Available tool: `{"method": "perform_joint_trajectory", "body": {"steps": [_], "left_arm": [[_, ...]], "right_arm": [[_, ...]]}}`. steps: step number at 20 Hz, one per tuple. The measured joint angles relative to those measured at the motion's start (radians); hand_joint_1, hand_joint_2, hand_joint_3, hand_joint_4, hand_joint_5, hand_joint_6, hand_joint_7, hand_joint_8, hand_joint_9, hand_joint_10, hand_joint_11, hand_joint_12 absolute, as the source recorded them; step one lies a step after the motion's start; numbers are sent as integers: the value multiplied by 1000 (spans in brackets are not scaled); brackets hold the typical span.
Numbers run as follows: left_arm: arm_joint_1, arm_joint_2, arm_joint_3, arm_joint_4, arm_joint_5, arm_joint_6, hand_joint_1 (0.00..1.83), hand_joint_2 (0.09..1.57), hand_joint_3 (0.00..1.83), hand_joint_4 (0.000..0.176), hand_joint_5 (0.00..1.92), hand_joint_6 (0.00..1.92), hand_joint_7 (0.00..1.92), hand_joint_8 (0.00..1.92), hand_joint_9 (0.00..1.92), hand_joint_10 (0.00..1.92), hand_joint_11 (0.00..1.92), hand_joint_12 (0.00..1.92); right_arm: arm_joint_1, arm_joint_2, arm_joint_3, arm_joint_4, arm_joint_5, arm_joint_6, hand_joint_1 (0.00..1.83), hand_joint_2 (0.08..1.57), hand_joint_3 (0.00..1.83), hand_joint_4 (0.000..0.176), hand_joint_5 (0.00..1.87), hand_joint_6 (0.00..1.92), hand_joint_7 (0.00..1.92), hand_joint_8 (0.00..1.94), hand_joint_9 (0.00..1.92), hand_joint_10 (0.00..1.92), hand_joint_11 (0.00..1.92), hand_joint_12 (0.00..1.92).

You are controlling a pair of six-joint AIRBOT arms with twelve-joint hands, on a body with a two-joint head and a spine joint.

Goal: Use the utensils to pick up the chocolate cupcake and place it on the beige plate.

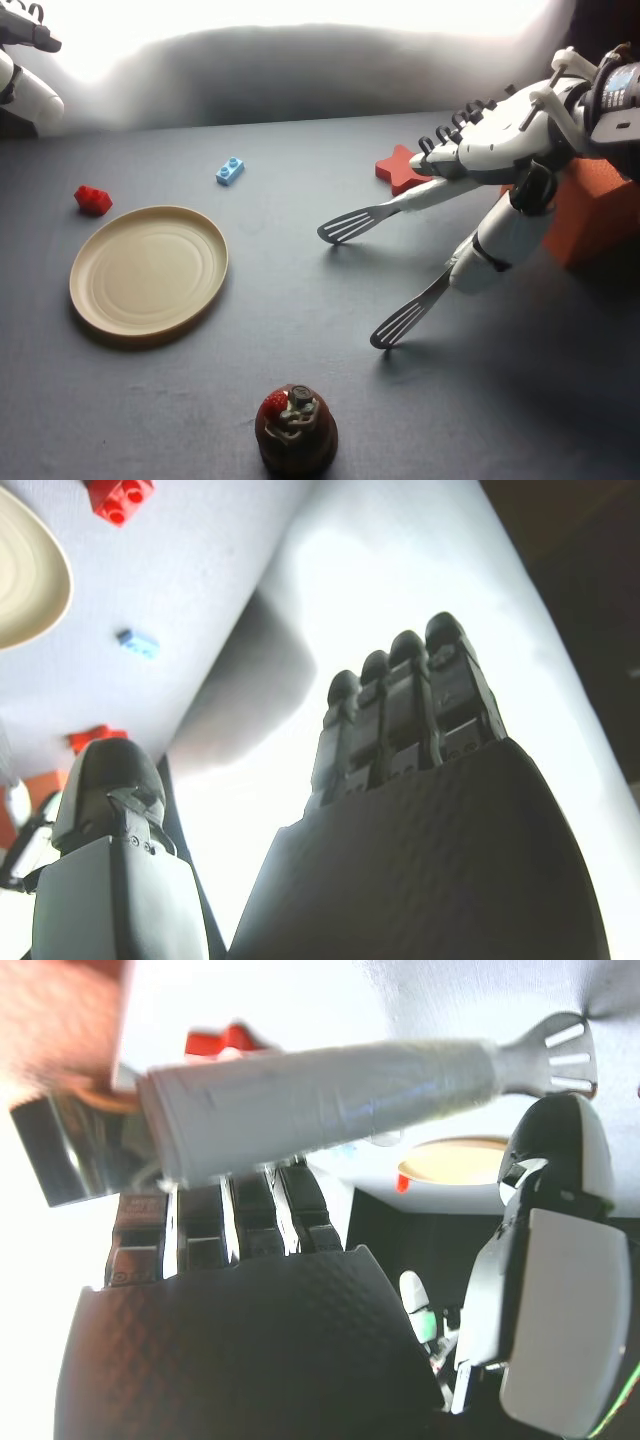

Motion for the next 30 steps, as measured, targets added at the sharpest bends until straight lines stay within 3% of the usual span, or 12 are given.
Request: {"method": "perform_joint_trajectory", "body": {"steps": [7,8,15,20,27,30], "left_arm": [[0,0,0,0,-6,0,472,1022,0,0,114,1,79,1,76,1,17,33],[0,0,0,-1,-7,-1,473,1015,0,0,118,2,80,2,83,4,25,40],[0,0,0,0,-7,-2,476,1021,0,0,91,2,66,2,60,1,0,34],[0,0,0,-1,-7,-4,473,1024,0,0,94,9,53,0,57,2,15,7],[0,0,0,0,-7,-4,462,1016,0,0,93,0,62,2,58,2,14,11],[0,0,0,-1,-7,-4,452,1021,1,0,83,0,52,0,62,3,17,14]], "right_arm": [[-31,-6,2,-3,64,-36,544,957,19,0,0,0,0,0,0,0,0,0],[-39,-7,2,-3,84,-39,631,947,11,0,0,0,0,0,0,0,0,0],[-63,-17,16,2,132,-45,654,984,17,0,0,0,0,0,0,0,0,0],[-71,-24,28,4,142,-45,653,979,7,0,0,0,0,0,0,0,0,0],[-70,-24,29,10,141,-43,879,979,0,0,0,0,0,0,0,0,0,0],[-70,-27,32,13,141,-40,865,988,3,0,18,7,31,11,18,7,26,12]]}}
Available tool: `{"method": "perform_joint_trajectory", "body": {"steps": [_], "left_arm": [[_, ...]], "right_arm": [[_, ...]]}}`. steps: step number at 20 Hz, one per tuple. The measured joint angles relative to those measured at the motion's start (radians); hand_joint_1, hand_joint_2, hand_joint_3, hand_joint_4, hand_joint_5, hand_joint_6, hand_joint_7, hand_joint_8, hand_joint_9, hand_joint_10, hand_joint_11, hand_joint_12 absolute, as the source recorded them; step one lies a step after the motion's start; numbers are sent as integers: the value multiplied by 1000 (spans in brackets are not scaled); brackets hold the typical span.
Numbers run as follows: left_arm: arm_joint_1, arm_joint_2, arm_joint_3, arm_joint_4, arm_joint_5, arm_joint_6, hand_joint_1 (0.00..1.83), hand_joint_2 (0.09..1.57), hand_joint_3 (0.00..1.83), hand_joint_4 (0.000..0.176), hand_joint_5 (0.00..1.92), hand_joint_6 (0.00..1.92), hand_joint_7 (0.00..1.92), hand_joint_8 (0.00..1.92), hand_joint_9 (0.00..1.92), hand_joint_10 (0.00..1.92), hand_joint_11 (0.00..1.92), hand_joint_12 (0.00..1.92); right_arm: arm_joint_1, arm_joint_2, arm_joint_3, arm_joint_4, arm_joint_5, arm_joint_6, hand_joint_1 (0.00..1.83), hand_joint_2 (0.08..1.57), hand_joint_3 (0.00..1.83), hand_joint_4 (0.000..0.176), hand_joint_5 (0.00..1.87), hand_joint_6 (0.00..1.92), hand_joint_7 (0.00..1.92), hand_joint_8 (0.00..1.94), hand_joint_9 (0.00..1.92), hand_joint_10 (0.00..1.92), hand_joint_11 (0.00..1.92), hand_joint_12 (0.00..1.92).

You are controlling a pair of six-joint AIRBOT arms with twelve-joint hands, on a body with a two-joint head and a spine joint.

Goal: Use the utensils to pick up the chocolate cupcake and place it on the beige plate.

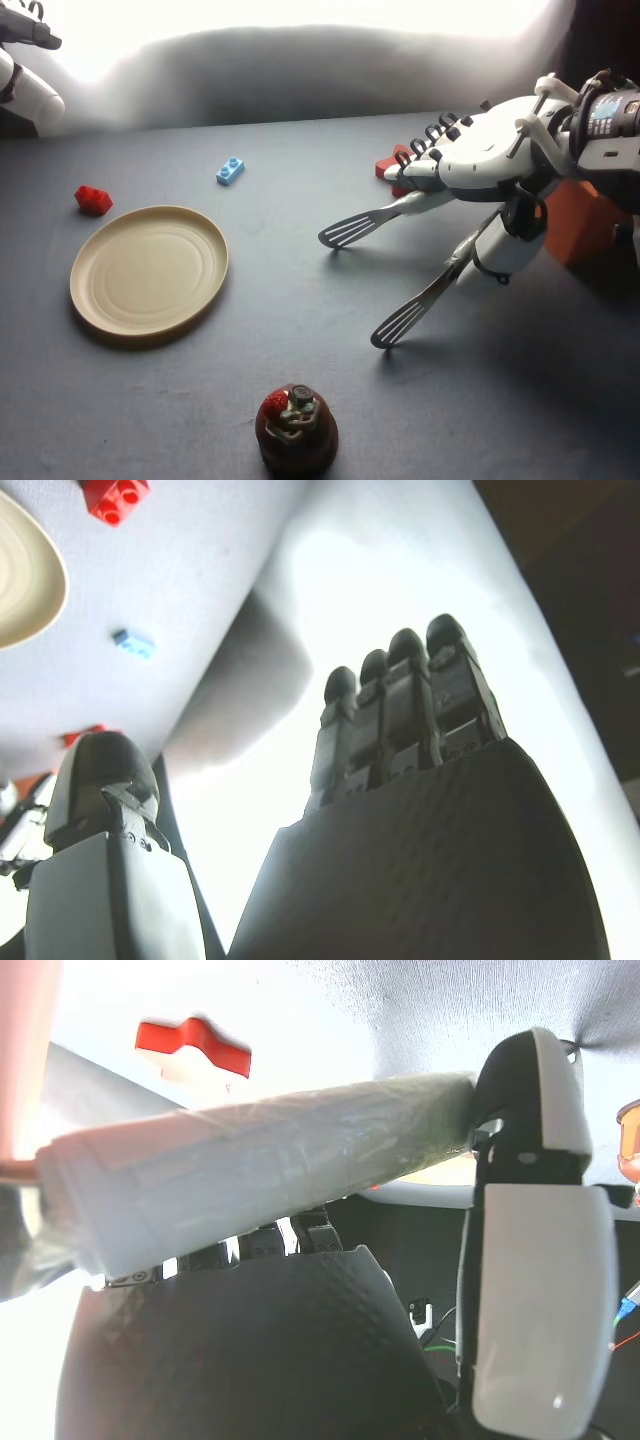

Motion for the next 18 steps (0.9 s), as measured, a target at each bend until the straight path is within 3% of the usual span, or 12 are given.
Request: {"method": "perform_joint_trajectory", "body": {"steps": [6,7,9,11,18], "left_arm": [[0,0,0,0,-1,0,453,1030,4,0,84,0,48,0,53,0,0,2],[0,0,0,0,-2,0,477,1019,0,0,108,9,68,8,82,11,32,17],[0,0,0,0,-4,0,470,1023,0,0,113,9,71,7,85,10,36,20],[0,0,0,0,-6,0,493,1027,1,0,119,9,64,3,76,4,18,16],[0,0,0,0,-7,0,479,1027,1,0,99,1,61,1,70,1,9,20]], "right_arm": [[0,0,3,-1,2,0,863,1024,0,0,68,1,79,1,62,1,0,210],[1,0,3,-1,1,-1,860,1072,0,0,108,1,136,3,134,3,0,473],[1,0,3,-1,2,-1,873,1089,3,0,109,0,141,1,146,2,0,537],[4,0,3,-4,2,-2,876,1100,4,0,182,17,223,17,235,27,0,742],[9,0,8,-10,1,-5,954,1114,5,0,342,27,461,43,445,94,0,1145]]}}
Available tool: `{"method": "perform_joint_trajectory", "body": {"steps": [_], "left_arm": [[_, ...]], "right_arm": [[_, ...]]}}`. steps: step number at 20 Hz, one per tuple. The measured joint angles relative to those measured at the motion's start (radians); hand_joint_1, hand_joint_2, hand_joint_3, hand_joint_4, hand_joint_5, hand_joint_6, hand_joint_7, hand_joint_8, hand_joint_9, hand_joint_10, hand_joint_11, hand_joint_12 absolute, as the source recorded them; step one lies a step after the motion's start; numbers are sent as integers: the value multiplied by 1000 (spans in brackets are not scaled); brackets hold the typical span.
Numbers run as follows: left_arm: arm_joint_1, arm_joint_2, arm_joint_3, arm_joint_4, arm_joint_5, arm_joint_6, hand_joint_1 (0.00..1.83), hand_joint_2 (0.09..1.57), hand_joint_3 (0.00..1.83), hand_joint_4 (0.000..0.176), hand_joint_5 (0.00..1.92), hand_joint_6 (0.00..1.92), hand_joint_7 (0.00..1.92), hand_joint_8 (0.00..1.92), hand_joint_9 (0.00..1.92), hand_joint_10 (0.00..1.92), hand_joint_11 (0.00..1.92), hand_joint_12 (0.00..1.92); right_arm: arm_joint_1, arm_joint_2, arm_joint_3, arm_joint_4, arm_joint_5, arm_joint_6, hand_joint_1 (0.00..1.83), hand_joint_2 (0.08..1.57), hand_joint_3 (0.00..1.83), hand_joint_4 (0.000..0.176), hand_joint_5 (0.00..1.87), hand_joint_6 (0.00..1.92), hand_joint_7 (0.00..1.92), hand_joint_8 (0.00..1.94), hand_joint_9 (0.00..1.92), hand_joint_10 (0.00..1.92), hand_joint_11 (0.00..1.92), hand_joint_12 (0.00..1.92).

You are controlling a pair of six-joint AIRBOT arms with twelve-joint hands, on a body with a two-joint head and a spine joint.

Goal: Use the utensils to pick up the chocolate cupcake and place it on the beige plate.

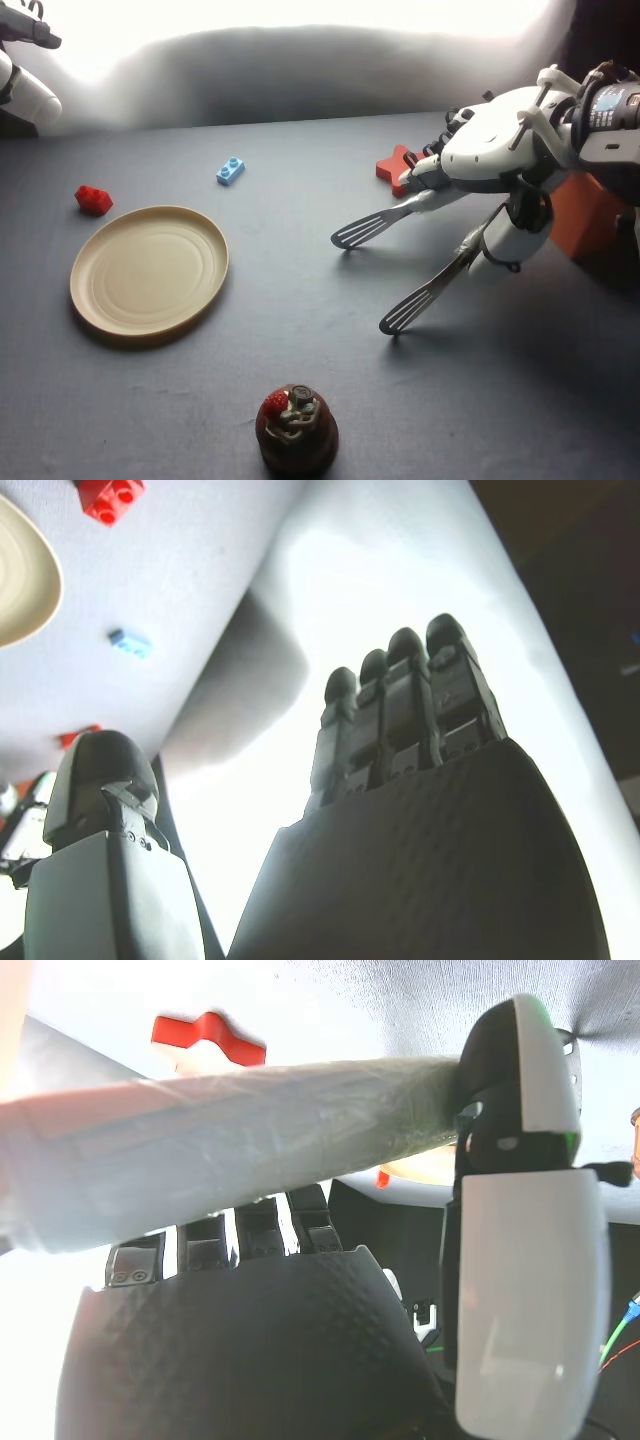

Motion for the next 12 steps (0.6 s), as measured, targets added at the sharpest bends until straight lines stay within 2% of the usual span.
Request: {"method": "perform_joint_trajectory", "body": {"steps": [3,4,7,10,12], "left_arm": [[0,0,0,0,0,0,494,1021,0,0,135,13,88,9,79,4,28,33],[0,0,0,0,0,0,486,1032,3,0,130,9,81,5,77,3,22,34],[0,0,0,0,0,0,493,1032,2,0,118,1,57,0,65,0,9,38],[0,0,0,0,0,0,511,1033,0,0,120,6,49,5,60,5,19,41],[0,0,0,0,0,0,489,1035,1,0,119,3,56,5,71,7,29,55]], "right_arm": [[0,0,0,-2,0,2,984,1156,13,0,368,21,506,43,484,130,0,1244],[0,0,0,-2,0,3,1005,1164,1,0,400,6,532,28,472,217,0,1305],[2,0,0,-2,-2,8,1024,1165,0,0,458,7,601,38,342,725,12,1435],[6,0,0,-2,-8,13,1121,1145,0,0,498,11,606,102,255,1049,39,1569],[12,0,0,0,-19,17,1160,1118,1,0,528,7,447,493,228,1140,66,1605]]}}
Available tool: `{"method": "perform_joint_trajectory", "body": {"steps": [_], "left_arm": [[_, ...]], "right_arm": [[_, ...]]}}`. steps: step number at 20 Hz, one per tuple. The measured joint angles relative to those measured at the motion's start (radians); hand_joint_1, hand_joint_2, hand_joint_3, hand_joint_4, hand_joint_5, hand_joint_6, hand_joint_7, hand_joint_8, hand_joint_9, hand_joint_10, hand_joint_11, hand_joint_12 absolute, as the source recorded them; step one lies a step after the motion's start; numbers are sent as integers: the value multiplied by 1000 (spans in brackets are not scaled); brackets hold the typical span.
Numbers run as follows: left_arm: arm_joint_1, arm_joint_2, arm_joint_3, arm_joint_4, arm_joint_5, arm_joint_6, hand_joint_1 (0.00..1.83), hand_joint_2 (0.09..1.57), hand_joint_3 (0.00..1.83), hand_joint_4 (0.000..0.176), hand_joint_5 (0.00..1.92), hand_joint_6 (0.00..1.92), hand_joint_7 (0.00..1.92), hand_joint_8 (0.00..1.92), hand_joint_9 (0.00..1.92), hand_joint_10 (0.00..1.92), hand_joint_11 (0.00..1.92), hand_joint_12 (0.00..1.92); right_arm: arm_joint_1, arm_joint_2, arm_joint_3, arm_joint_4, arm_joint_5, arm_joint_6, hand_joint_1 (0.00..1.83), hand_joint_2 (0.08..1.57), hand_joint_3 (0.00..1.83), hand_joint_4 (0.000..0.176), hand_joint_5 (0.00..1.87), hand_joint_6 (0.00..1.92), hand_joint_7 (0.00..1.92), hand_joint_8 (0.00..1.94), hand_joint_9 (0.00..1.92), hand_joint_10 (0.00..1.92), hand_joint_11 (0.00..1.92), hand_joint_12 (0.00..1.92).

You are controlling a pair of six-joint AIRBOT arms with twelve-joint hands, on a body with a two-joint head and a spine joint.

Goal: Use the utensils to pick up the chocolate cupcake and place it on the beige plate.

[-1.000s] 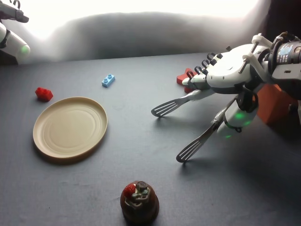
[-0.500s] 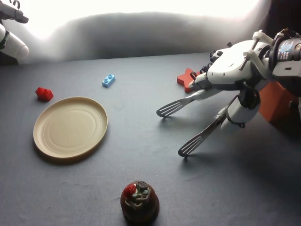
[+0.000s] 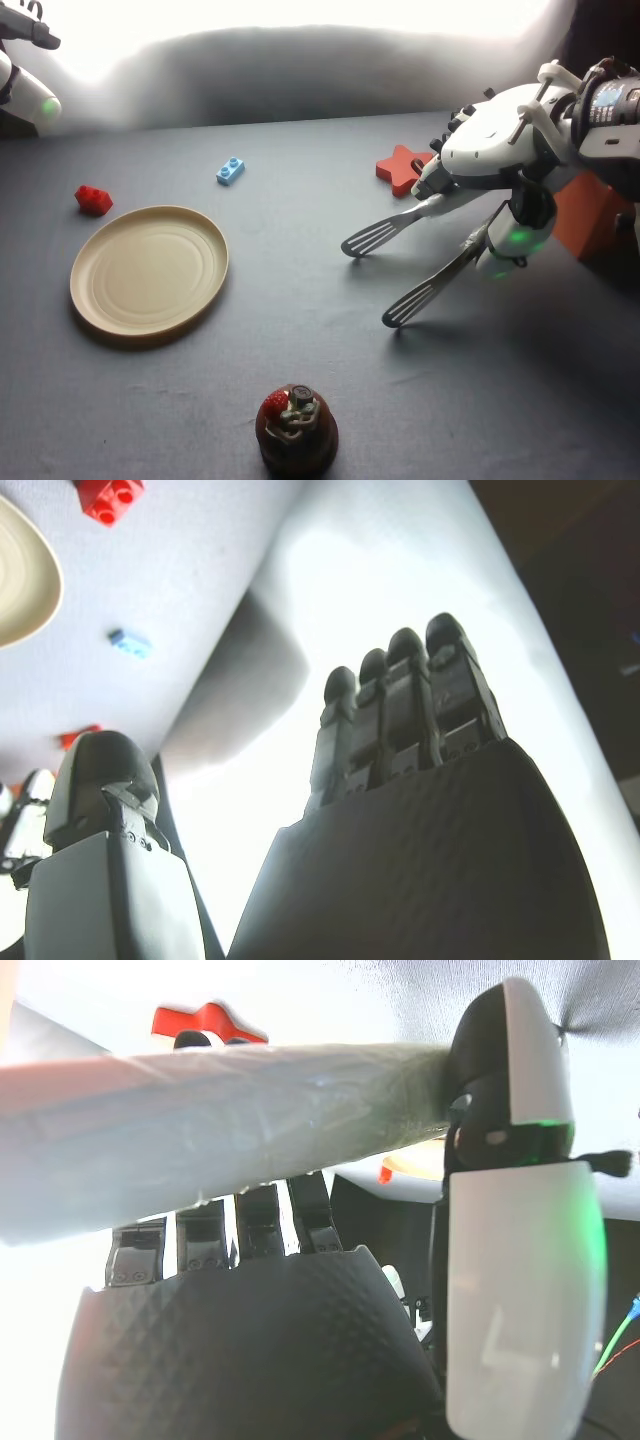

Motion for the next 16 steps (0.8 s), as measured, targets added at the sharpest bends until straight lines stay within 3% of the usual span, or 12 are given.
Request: {"method": "perform_joint_trajectory", "body": {"steps": [1,4,11,16], "left_arm": [[0,0,0,-1,0,0,489,1033,1,0,122,0,62,0,79,1,5,138],[0,0,0,0,0,-3,484,1035,2,0,118,1,62,0,73,0,0,154],[1,0,-1,0,0,-3,471,1041,2,0,99,0,48,0,52,0,0,46],[1,0,-1,0,0,-6,491,1028,0,0,106,3,61,3,62,2,5,50]], "right_arm": [[0,0,0,0,-3,3,1133,1140,4,0,531,7,369,683,199,1216,58,1655],[4,0,0,2,-13,9,1135,1124,0,0,628,45,388,868,308,1288,277,1712],[11,0,1,1,-27,11,1155,1132,3,0,721,92,450,979,417,1311,424,1677],[14,1,0,1,-34,13,1137,1125,0,0,757,125,466,989,418,1318,416,1681]]}}
